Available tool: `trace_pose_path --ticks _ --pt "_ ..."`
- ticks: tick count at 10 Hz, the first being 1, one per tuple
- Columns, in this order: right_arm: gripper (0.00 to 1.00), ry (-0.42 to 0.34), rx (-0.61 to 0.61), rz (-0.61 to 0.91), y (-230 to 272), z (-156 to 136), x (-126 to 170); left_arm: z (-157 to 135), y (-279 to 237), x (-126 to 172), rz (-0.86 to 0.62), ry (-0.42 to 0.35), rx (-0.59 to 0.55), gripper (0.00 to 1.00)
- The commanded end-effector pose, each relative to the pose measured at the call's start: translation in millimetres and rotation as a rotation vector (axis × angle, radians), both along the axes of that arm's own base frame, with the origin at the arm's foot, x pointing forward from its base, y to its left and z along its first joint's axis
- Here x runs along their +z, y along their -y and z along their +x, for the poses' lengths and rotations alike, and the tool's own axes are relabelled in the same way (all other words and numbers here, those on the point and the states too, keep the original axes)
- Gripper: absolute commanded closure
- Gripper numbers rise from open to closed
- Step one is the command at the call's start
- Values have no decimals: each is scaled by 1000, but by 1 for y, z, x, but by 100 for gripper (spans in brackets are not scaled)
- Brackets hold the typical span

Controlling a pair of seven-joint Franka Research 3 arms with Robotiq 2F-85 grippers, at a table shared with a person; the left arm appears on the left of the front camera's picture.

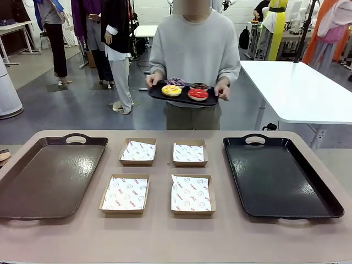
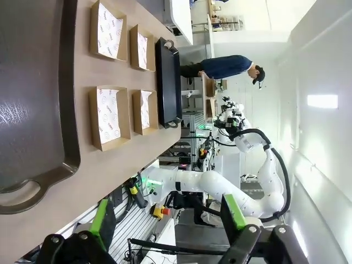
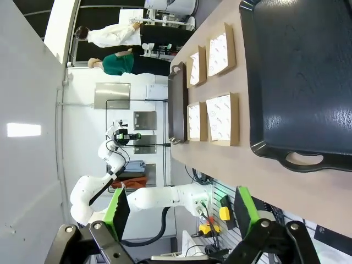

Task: Individually package the donuts and arrange them on the tray.
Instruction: Pick up one Paper togo box.

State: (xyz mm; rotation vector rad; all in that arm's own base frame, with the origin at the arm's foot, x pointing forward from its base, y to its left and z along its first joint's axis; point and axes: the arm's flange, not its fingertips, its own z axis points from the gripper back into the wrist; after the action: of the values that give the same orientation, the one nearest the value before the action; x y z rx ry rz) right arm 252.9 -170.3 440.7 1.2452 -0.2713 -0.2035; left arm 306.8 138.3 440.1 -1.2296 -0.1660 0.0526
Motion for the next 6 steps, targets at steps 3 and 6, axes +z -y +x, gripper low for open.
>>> trace_pose_path --ticks 3,6 --pt "0 -1 -4 18 3 -3 -2 0 -2 -2 -18 0 10 0" --pt "0 -1 -4 18 3 -3 -2 0 -2 -2 -18 0 10 0"
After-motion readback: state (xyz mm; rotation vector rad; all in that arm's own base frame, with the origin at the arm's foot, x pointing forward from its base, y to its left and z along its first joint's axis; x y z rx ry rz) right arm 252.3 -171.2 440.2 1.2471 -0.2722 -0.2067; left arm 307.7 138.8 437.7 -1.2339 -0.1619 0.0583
